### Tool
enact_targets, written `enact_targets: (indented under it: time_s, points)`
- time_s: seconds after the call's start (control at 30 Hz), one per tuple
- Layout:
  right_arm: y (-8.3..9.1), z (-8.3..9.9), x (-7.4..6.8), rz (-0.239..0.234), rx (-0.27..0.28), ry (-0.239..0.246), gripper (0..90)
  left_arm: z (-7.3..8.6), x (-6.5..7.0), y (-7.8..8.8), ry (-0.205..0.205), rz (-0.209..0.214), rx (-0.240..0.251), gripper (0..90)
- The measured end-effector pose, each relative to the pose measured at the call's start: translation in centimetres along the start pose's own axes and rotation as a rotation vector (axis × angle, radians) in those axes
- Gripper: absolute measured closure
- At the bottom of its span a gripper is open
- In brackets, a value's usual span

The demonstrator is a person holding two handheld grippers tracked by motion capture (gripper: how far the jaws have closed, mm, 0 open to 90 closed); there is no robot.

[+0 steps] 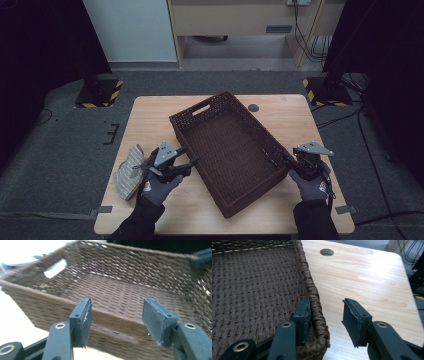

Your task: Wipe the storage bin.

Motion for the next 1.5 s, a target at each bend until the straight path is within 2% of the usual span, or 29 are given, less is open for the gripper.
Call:
enact_targets:
  time_s: [0.1, 0.2, 0.37, 0.6, 0.67, 0.77, 0.83, 1.0, 1.13, 1.23, 1.37, 1.4, 1.5]
  points:
    - [-0.7, -0.2, 0.8, 0.013, 0.006, -0.010, 57.2, -0.7, -2.6, 0.8, 0.032, -0.059, 0.026, 39.0]
    - [-1.4, -0.4, 1.6, 0.049, 0.015, -0.016, 56.7, -1.0, -5.0, 0.9, 0.072, -0.108, 0.034, 38.7]
    - [-1.4, -0.5, 1.9, 0.054, 0.022, -0.010, 55.1, -1.1, -8.4, -0.7, 0.096, -0.170, -0.002, 38.1]
    - [-0.5, -1.0, 1.4, 0.023, 0.067, -0.001, 50.2, -0.5, -10.4, -4.2, 0.105, -0.191, -0.033, 37.5]
    - [-0.3, -1.2, 1.1, 0.010, 0.081, 0.002, 48.5, -0.2, -10.9, -5.0, 0.120, -0.193, -0.028, 37.5]
    - [0.2, -1.6, 0.7, -0.002, 0.097, 0.002, 46.0, 0.2, -11.0, -5.7, 0.153, -0.170, -0.027, 37.5]
    - [0.5, -1.8, 0.5, -0.008, 0.104, 0.001, 43.6, 0.2, -10.8, -5.7, 0.138, -0.169, -0.032, 39.5]
    - [1.0, -2.0, -0.1, -0.026, 0.109, -0.008, 41.4, 0.3, -10.3, -4.3, 0.143, -0.161, -0.050, 41.9]
    - [1.5, -1.9, -0.6, -0.043, 0.101, -0.011, 40.1, 0.8, -9.4, -3.1, 0.159, -0.169, -0.036, 41.5]
    - [1.4, -1.5, -0.9, -0.044, 0.086, -0.008, 40.2, 0.9, -8.9, -2.5, 0.145, -0.166, -0.034, 41.0]
    - [1.2, -1.4, -0.9, -0.047, 0.082, -0.017, 41.7, 0.6, -9.0, -2.3, 0.124, -0.162, -0.036, 42.3]
    - [1.1, -1.4, -0.9, -0.045, 0.080, -0.008, 42.3, 0.2, -9.4, -2.5, 0.120, -0.171, -0.020, 42.0]
    - [0.8, -1.4, -0.8, -0.044, 0.086, -0.008, 42.9, 0.0, -10.0, -3.1, 0.120, -0.160, -0.027, 42.8]
Point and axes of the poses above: each handheld gripper's, and its own axes: y roughly backward along the jaws, z roughly out of its underside, x roughly to its right, the point moved 6 cm from there along -y, roughly forward along the jaws, and after that the axes turned 5 degrees about x, right-handed, at the moved point
